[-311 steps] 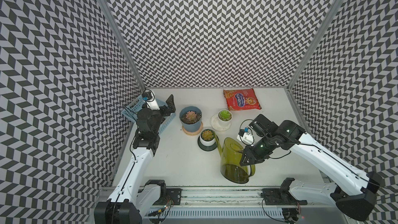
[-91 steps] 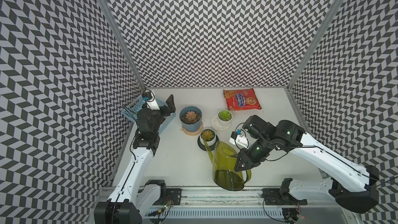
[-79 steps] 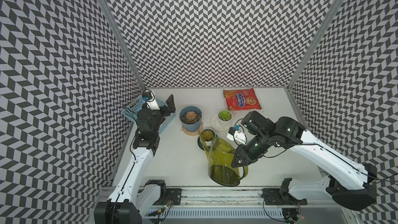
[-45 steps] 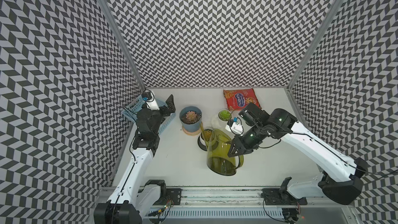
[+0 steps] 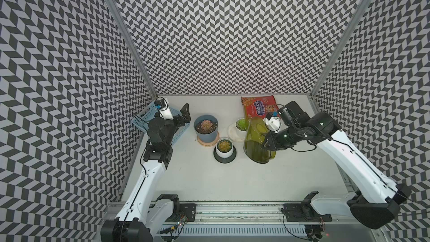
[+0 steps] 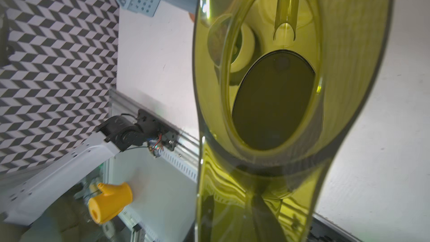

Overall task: Water the succulent around the soil edge
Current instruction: Place the watering can at the center of the board.

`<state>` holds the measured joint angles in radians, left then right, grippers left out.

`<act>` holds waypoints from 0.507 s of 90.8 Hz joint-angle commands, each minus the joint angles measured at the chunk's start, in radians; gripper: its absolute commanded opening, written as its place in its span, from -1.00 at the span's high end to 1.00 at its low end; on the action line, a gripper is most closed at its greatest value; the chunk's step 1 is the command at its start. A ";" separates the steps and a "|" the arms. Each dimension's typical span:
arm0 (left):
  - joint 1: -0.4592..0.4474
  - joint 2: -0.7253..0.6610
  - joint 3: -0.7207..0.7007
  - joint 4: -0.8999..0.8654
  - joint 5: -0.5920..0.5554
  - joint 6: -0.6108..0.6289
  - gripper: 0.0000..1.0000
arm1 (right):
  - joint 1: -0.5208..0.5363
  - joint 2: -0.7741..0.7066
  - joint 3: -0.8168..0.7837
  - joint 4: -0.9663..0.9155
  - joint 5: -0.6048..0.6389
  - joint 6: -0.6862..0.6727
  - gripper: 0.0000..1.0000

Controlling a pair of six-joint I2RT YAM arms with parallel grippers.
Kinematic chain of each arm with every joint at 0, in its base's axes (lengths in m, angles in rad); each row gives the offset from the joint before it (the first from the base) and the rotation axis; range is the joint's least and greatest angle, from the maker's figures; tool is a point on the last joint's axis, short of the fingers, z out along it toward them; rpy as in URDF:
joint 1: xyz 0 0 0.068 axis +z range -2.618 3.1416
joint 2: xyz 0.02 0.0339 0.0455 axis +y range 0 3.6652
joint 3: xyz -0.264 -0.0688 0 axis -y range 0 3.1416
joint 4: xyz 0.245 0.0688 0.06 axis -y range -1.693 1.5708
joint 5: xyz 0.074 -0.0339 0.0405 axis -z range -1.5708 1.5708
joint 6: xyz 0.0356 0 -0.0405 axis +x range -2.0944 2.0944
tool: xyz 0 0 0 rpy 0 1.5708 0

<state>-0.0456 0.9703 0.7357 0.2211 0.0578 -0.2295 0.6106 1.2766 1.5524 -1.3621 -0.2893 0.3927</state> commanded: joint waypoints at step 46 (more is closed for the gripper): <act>-0.071 -0.030 0.091 -0.071 0.197 -0.173 -1.00 | 0.010 -0.310 -0.533 0.442 0.476 0.173 1.00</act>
<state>-0.0723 0.9642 0.7780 0.1940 0.1894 -0.3332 0.6117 1.0050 1.0927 -1.1877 0.0990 0.5110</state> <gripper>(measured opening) 0.999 0.273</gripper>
